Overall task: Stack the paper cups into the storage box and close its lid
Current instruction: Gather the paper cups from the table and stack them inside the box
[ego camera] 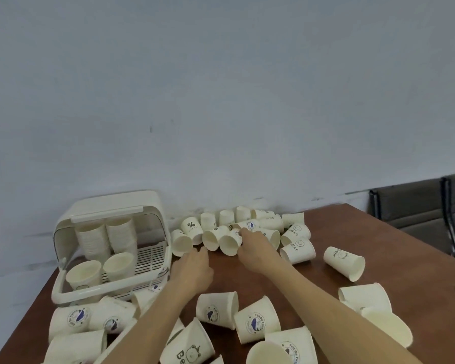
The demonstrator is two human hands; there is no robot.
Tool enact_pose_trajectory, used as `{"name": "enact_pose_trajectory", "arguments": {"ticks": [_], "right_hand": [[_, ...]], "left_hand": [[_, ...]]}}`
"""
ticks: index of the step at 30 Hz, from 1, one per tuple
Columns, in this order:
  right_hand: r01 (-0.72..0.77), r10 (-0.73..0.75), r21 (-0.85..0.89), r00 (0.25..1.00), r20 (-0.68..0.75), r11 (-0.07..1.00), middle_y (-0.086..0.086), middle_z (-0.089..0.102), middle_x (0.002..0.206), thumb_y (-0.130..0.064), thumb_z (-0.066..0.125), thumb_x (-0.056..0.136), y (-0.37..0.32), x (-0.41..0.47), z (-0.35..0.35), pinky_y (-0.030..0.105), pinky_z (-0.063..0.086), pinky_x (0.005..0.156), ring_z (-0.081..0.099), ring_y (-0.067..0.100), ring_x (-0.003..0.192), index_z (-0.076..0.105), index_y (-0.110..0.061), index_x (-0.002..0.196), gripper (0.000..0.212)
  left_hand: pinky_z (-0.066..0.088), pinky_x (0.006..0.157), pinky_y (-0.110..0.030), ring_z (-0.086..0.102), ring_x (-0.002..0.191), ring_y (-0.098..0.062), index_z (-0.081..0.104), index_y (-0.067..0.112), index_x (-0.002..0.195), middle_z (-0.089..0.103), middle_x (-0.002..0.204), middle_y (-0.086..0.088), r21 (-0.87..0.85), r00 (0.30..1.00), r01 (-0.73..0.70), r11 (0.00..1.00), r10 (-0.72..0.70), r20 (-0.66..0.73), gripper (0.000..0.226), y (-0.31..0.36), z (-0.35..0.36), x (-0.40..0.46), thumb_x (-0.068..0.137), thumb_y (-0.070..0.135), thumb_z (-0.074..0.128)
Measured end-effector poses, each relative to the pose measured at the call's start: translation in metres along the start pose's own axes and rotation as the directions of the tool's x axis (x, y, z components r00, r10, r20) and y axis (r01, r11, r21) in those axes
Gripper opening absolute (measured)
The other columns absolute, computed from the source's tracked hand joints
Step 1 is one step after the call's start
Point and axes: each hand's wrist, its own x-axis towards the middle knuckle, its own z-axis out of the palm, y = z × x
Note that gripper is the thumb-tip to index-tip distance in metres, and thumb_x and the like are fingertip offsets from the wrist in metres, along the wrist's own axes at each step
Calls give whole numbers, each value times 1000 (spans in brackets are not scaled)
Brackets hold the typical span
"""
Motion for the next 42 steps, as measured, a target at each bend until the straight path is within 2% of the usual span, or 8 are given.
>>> {"name": "enact_pose_trajectory", "arguments": {"ticks": [8, 13, 16, 19, 23, 28, 34, 42], "right_hand": [[-47, 49, -42, 998, 44, 998, 13, 59, 108, -11, 44, 87, 32, 29, 21, 36, 47, 75, 57, 29, 98, 49, -8, 115, 28], [-39, 42, -50, 997, 61, 998, 13, 57, 101, -9, 44, 87, 41, 60, 37, 33, 39, 67, 50, 26, 83, 45, -10, 101, 14], [-40, 42, -38, 999, 34, 998, 14, 58, 105, -6, 44, 86, 41, 84, 44, 32, 36, 68, 48, 28, 84, 48, -9, 103, 18], [-27, 27, -46, 1000, -7, 999, 12, 59, 106, -4, 43, 84, 42, 116, 51, 34, 41, 70, 53, 28, 92, 53, -7, 111, 28], [69, -77, -165, 996, -44, 984, 14, 55, 106, -4, 40, 84, 39, 156, 62, 35, 40, 77, 49, 31, 103, 54, -7, 106, 26], [172, -189, -345, 982, -18, 923, 16, 51, 114, -9, 44, 87, 23, 198, 85, 37, 36, 90, 43, 34, 108, 57, -10, 110, 27], [175, -175, -448, 984, 43, 877, 18, 45, 121, -14, 41, 90, 8, 230, 109, 44, 31, 94, 39, 35, 112, 51, -15, 124, 36], [199, -248, -413, 967, -66, 889, 11, 51, 103, -8, 41, 82, 10, 217, 104, 40, 31, 85, 42, 30, 98, 63, -14, 95, 26]], "left_hand": [[42, 68, -33, 56, 98, -25, 46, 13, 118, 54, 111, -6, 32, 999, 1, 999, -3, 54, 29, 8, 20, 39, 91, 24, 45], [46, 75, -34, 56, 104, -29, 39, 11, 130, 52, 123, -9, 41, 998, 44, 998, -46, 44, 41, -2, 27, 74, 91, 21, 46], [43, 79, -34, 55, 109, -28, 43, 13, 130, 55, 122, -9, 113, 996, 81, 990, -86, 37, 39, -14, 27, 100, 91, 23, 44], [42, 80, -33, 52, 114, -26, 45, 14, 125, 53, 125, -8, 66, 982, 178, 982, -181, 54, 34, -28, 29, 128, 93, 26, 43], [42, 82, -34, 51, 115, -28, 45, 12, 128, 53, 127, -9, 74, 971, 225, 972, -230, 59, 40, -42, 33, 151, 96, 36, 40], [46, 85, -38, 52, 111, -30, 50, 10, 119, 54, 122, -11, 65, 965, 243, 968, -248, 83, 32, -56, 41, 167, 93, 27, 44], [43, 73, -34, 55, 100, -26, 50, 12, 109, 55, 113, -7, 109, 971, 223, 969, -230, 61, 21, -66, 41, 179, 91, 19, 44], [40, 72, -31, 54, 106, -26, 52, 10, 118, 52, 122, -10, 78, 978, 206, 975, -206, -2, 26, -74, 42, 205, 94, 15, 43]]}}
